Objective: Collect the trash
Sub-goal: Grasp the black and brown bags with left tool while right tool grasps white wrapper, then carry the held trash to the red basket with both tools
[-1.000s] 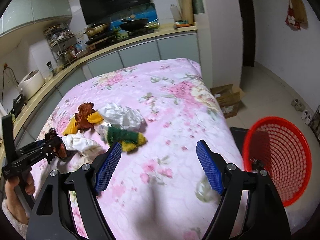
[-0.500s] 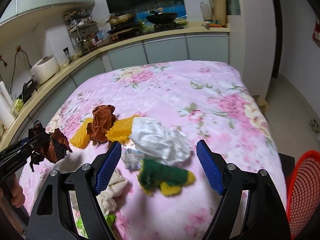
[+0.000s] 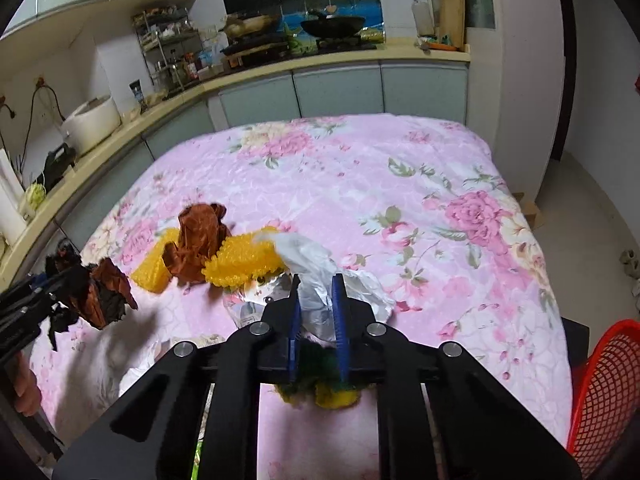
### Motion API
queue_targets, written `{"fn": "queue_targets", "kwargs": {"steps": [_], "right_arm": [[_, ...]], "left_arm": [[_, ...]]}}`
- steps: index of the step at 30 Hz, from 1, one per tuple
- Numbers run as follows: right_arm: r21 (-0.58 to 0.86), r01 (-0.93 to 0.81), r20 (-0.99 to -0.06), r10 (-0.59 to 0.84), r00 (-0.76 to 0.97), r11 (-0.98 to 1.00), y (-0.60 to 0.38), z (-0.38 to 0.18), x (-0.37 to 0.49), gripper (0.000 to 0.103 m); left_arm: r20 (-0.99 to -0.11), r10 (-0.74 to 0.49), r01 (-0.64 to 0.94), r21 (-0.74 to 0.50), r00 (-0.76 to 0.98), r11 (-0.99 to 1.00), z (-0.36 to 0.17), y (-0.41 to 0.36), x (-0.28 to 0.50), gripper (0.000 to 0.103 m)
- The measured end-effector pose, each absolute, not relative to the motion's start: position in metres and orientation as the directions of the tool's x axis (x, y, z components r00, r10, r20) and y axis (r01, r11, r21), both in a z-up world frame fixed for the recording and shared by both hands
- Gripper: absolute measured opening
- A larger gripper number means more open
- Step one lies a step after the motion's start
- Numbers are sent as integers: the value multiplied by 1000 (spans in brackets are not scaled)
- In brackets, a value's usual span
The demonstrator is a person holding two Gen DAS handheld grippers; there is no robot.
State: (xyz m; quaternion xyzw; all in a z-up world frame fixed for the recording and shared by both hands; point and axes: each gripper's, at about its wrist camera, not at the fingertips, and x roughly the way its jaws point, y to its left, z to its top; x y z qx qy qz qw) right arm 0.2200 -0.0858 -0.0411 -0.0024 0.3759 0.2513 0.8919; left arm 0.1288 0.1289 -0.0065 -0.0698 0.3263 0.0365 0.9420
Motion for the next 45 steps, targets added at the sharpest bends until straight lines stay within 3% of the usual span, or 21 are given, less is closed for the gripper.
{"fn": "queue_targets", "kwargs": {"steps": [22, 45], "right_arm": [[236, -390, -545, 453, 705, 890, -164, 14, 175, 11], [266, -144, -536, 270, 800, 953, -283, 15, 167, 11]], "left_arm": [[-557, -65, -4, -123, 828, 992, 22, 79, 137, 35], [-576, -275, 258, -114, 770, 959, 33, -64, 200, 35]]}}
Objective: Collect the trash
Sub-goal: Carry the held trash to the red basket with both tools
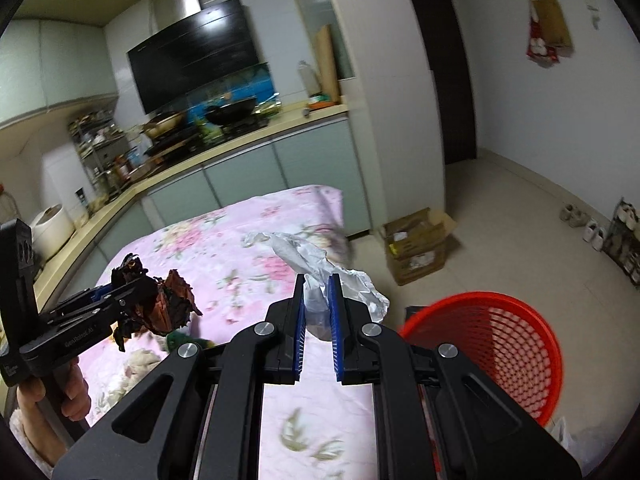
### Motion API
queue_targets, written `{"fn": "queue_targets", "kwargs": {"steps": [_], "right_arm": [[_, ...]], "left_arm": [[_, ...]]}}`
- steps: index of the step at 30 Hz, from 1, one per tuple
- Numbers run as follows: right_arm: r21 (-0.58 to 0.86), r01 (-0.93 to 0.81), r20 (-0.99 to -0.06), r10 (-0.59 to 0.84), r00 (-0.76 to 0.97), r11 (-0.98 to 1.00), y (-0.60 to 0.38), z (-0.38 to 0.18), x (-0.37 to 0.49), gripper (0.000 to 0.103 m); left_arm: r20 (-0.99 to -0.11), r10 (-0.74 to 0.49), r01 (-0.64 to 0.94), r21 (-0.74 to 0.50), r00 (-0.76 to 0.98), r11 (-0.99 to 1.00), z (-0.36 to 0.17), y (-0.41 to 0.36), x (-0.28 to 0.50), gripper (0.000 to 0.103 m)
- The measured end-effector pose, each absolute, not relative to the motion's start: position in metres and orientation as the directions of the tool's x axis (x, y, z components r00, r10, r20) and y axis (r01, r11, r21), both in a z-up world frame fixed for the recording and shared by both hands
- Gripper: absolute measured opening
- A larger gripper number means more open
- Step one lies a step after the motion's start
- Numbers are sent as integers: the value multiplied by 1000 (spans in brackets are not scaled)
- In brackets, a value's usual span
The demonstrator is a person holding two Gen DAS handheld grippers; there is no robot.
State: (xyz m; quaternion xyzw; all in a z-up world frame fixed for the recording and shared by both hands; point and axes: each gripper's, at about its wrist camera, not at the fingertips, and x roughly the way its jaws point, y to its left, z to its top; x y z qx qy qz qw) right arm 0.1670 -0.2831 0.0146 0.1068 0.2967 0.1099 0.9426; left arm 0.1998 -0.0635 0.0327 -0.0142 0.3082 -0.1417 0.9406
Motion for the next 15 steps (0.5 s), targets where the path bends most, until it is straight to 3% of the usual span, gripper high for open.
{"fn": "queue_targets", "kwargs": {"steps": [15], "right_arm": [[318, 90, -605, 129, 786, 944, -358, -1, 164, 11]], "left_arm": [[-637, -415, 443, -126, 650, 887, 17, -194, 231, 35]]}}
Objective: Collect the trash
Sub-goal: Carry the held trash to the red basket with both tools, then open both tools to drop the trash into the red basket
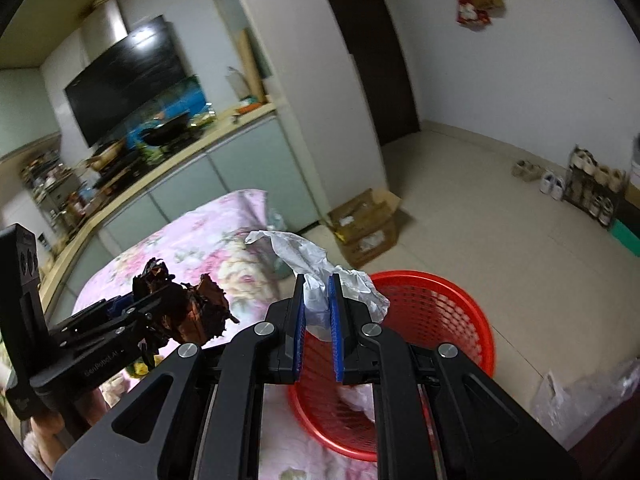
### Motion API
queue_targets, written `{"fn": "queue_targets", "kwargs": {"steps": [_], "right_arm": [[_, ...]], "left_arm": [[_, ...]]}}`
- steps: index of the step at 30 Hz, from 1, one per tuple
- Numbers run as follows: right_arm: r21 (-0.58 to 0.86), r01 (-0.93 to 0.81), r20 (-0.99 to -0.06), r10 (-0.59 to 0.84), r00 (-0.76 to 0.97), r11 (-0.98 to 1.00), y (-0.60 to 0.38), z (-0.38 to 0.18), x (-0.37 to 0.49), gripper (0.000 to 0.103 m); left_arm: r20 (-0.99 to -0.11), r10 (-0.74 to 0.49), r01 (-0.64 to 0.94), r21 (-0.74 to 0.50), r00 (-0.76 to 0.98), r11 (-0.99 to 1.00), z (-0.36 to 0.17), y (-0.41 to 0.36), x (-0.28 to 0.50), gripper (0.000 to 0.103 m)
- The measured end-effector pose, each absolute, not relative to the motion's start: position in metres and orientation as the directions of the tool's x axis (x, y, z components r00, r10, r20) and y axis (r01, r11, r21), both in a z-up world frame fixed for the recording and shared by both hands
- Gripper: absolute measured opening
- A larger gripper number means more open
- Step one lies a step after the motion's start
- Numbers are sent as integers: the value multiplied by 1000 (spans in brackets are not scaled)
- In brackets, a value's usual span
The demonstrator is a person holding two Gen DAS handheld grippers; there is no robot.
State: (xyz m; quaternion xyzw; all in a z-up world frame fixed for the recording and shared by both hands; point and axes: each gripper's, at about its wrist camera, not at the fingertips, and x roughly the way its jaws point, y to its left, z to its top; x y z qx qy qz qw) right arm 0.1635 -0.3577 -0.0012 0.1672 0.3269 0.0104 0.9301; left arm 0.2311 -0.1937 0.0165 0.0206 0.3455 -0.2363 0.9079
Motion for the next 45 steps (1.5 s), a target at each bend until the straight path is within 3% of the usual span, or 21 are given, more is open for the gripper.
{"fn": "queue_targets", "kwargs": {"steps": [16, 19, 24, 31, 33, 35, 45], "right_arm": [[311, 272, -708, 31, 706, 910, -390, -30, 171, 11], [325, 297, -721, 32, 692, 898, -396, -36, 174, 14], [340, 318, -723, 30, 690, 885, -400, -37, 173, 31], [352, 309, -708, 36, 705, 884, -399, -30, 169, 37], [352, 308, -702, 32, 712, 884, -398, -28, 168, 54], [348, 325, -693, 8, 721, 880, -398, -27, 166, 61], [351, 264, -669, 44, 742, 898, -381, -19, 161, 61]], "left_arm": [[-712, -447, 513, -141, 541, 847, -24, -264, 244, 36], [-723, -445, 517, -142, 528, 844, -31, -270, 245, 41], [-713, -439, 521, -120, 547, 845, -30, -271, 239, 62], [-691, -433, 505, -114, 578, 856, -15, -256, 235, 76], [-686, -436, 498, -122, 583, 858, -11, -249, 234, 78], [-685, -433, 490, -126, 586, 863, -8, -240, 233, 79], [-647, -402, 451, -100, 647, 887, 19, -183, 213, 79]]}}
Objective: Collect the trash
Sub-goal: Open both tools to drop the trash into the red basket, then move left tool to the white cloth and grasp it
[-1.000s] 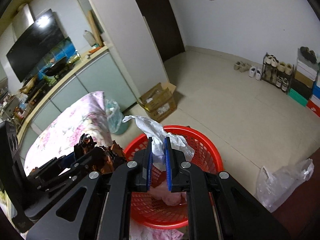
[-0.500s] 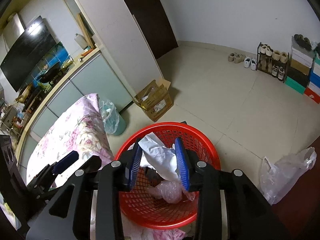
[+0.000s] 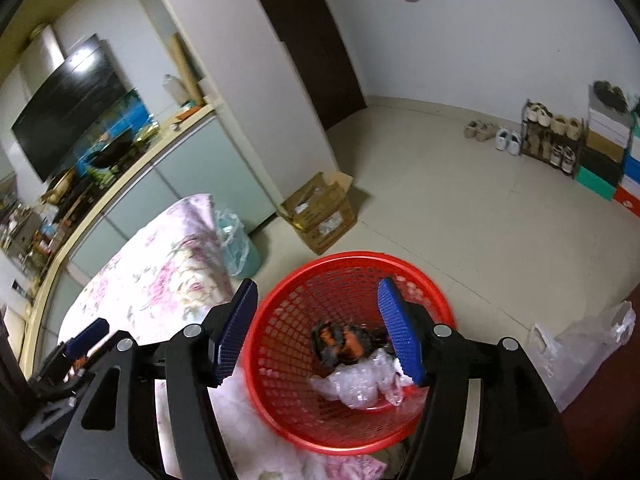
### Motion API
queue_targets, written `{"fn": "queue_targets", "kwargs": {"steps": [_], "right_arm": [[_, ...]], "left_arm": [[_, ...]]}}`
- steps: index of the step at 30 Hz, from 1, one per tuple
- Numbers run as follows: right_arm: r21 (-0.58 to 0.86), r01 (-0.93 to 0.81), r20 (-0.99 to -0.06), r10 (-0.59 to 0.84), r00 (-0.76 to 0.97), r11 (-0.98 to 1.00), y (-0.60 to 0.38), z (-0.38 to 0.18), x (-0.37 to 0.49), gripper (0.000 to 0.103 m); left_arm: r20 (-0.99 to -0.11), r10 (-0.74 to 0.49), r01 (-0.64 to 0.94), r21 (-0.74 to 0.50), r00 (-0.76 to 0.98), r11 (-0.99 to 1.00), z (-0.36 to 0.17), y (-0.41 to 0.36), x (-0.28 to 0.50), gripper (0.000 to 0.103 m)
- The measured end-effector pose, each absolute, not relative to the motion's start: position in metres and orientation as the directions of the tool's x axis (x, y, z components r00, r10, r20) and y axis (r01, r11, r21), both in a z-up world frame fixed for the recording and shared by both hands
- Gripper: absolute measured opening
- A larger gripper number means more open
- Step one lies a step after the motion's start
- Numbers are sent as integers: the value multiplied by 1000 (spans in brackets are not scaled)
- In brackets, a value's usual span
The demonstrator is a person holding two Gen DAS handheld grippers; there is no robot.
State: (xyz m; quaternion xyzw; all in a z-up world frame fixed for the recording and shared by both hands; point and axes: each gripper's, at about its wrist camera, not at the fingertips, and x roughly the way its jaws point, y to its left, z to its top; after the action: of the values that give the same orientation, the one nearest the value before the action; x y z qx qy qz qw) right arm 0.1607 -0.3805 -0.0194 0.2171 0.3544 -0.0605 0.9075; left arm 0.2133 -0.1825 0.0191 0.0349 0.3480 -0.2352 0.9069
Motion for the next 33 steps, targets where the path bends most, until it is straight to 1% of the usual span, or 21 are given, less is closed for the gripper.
{"fn": "queue_targets", "kwargs": {"steps": [5, 8, 14, 19, 21, 29, 33], "right_arm": [[329, 173, -647, 87, 758, 928, -351, -8, 155, 61], [316, 128, -638, 110, 762, 940, -337, -3, 151, 61], [292, 63, -642, 146, 753, 954, -316, -3, 150, 61], [275, 39, -658, 158, 736, 961, -301, -9, 152, 61], [267, 25, -664, 165, 729, 963, -295, -12, 152, 61], [248, -24, -679, 191, 709, 969, -273, -17, 149, 61], [244, -40, -681, 200, 704, 969, -268, -17, 147, 61]], "left_arm": [[-630, -366, 405, -89, 685, 910, 42, -137, 201, 79], [-613, -325, 360, -69, 720, 930, 56, -98, 191, 79], [-616, -226, 253, -44, 755, 966, 61, -19, 170, 79], [-664, -144, 143, -57, 734, 988, 41, 42, 158, 79], [-686, -136, 117, -75, 715, 990, 26, 61, 149, 79], [-735, -129, 105, -79, 666, 991, -21, 73, 123, 79], [-771, -143, 94, -109, 620, 990, -48, 74, 123, 78]]}}
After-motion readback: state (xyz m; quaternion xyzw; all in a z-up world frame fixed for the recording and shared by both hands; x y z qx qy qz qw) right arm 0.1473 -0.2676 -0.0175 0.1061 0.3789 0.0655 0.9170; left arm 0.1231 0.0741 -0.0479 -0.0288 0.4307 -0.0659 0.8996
